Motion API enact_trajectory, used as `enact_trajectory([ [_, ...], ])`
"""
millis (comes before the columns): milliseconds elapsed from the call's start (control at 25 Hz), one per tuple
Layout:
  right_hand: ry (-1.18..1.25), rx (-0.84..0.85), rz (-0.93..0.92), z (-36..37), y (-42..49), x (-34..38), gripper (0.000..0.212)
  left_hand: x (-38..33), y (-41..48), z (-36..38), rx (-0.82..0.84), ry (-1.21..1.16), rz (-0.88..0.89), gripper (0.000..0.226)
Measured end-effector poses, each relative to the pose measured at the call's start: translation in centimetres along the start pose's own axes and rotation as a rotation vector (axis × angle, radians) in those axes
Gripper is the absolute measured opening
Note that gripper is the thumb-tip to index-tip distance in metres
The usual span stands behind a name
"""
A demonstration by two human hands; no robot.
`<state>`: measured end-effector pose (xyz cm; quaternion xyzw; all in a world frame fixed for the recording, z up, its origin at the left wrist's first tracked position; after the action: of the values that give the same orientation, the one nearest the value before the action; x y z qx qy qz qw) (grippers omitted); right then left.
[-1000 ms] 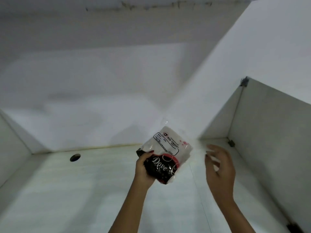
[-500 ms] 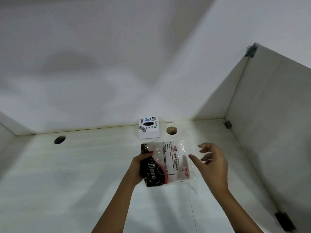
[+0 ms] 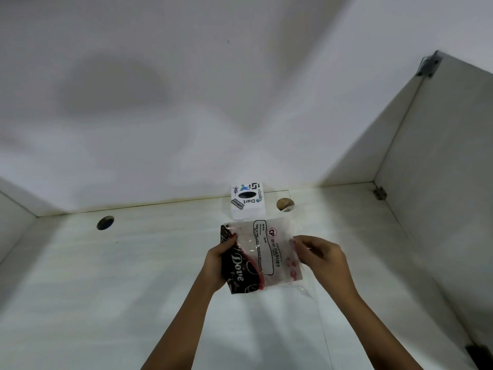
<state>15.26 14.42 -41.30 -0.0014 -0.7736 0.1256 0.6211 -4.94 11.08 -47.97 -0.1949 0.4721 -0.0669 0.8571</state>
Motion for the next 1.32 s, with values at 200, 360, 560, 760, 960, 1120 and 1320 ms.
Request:
enact_trajectory([
  [200,0.13,0.094,0.138,3.6,-0.5,-1.1,0.023,-1.4,-1.0,-1.0,0.119,-0.011,0.012,0.055],
  [360,0.358,0.259,0.304,7.1,-0.6,-2.7,0.025,-2.5,-1.0,-1.0,0.181,0.042,0.011,0.045],
  [560,0.239,0.141,0.36,7.7,0.1,-3.5,0.025,-2.6,0.3,-1.0,0.193,0.318,0.005,0.035],
  [760,0.194,-0.013,0.317,4.6,0.4,-4.2,0.015,-1.3,1.8,-4.0,0.04,0.327,0.023,0.038],
  [960,0.355,-0.152,0.358,0.3,2.3,-6.4,0.044,0.1,3.1,-10.5,-0.152,0.234,-0.051,0.032],
  [1120,0.505,-0.1,0.333,0.5,4.6,-6.1,0.048,1.6,5.4,-12.7,-0.24,0.347,-0.085,0.03],
  [1320,0.429,0.128,0.452,7.0,7.1,-8.8,0.056,3.7,8.6,-10.8,-0.163,0.625,-0.078,0.011],
])
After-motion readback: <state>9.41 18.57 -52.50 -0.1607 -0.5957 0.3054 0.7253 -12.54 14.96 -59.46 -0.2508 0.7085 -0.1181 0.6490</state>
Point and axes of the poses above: each hand's wrist, its own y-axis towards the middle knuckle, its own z-axis out of the palm, x = y × z, the point moved 8 cm from there along y, towards the middle knuckle, and after that the axes turned 6 degrees about z, right-handed, at the moved point
